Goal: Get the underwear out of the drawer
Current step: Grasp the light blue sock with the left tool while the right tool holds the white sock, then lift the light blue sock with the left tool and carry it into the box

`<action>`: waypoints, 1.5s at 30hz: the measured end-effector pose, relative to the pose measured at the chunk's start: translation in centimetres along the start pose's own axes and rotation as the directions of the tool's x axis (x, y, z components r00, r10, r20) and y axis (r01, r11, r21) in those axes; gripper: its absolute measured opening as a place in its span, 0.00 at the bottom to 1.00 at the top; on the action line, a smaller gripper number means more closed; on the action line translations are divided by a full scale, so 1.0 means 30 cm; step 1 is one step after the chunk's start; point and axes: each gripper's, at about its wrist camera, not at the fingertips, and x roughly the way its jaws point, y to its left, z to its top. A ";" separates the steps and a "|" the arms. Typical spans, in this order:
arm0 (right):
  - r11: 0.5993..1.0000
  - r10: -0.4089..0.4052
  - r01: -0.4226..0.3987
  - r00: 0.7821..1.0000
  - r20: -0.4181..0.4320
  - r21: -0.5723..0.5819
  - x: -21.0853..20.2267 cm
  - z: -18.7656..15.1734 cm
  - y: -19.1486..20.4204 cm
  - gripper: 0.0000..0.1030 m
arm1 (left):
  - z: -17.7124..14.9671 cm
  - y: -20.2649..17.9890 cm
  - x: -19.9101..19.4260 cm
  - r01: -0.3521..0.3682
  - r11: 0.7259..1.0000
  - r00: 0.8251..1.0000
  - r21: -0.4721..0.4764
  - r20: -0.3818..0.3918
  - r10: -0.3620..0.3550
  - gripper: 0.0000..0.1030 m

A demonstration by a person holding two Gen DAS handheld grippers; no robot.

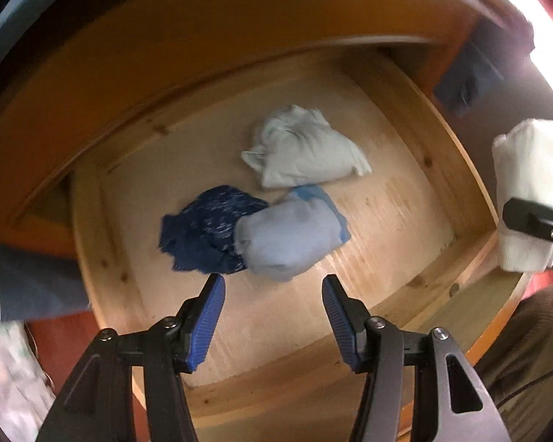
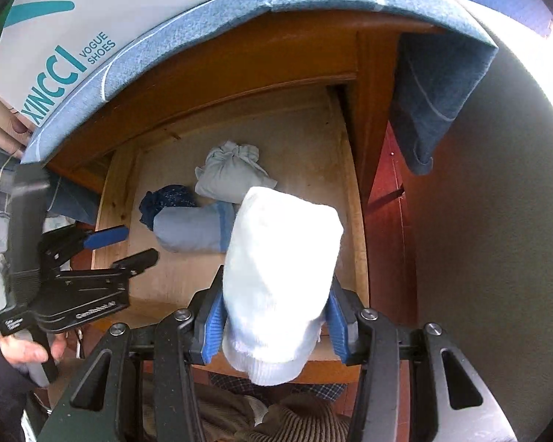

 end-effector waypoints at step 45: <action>0.999 -0.028 0.028 0.999 -0.033 -0.023 0.021 -0.008 0.019 0.43 | -0.014 0.048 -0.041 0.098 0.994 0.993 -0.038 -0.069 -0.100 0.28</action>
